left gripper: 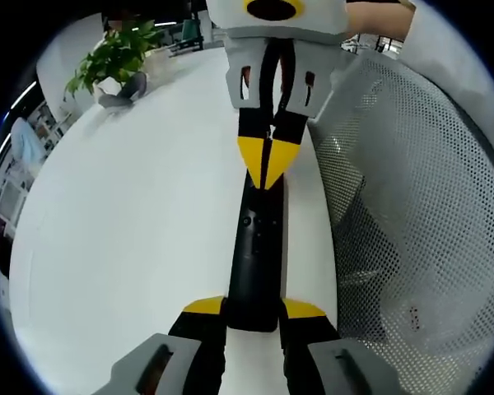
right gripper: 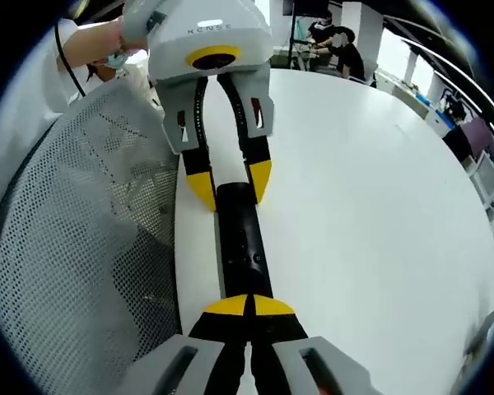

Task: Press the specified remote control buttons in sequence, fully releasing each button before pressing the next.

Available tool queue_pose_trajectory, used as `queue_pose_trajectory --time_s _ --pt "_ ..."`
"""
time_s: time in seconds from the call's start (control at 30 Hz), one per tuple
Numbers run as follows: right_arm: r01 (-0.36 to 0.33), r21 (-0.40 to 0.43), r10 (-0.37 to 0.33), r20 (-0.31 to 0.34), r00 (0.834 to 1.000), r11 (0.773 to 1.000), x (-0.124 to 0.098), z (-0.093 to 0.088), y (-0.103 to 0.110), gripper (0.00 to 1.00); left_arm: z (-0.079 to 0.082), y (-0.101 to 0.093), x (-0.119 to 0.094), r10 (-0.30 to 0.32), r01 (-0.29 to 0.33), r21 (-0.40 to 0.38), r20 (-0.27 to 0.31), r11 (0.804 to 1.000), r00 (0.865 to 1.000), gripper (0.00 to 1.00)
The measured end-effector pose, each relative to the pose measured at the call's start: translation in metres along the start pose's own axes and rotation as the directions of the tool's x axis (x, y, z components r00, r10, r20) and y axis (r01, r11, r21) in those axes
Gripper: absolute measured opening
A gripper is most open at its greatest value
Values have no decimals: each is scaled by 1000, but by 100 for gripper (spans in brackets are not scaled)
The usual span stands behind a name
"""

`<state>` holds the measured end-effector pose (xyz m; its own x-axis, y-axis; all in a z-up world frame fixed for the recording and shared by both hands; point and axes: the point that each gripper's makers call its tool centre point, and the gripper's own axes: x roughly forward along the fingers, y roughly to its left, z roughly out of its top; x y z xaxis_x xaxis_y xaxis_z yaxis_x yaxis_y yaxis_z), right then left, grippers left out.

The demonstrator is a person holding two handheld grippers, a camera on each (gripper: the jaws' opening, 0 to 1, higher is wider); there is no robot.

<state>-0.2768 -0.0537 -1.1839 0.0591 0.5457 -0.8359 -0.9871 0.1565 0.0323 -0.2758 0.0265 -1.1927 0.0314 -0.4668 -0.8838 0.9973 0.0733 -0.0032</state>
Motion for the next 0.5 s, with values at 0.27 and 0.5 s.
queue_pose_trajectory --time_s 0.27,0.5 --pt "-7 34 3 94 996 999 0 1 -2 0 0 0 1 -2 2 6 -1 1000 1000 24" --pt "3 -61 0 45 999 998 7 7 1 0 0 0 1 -1 1 7 -6 1000 1000 24"
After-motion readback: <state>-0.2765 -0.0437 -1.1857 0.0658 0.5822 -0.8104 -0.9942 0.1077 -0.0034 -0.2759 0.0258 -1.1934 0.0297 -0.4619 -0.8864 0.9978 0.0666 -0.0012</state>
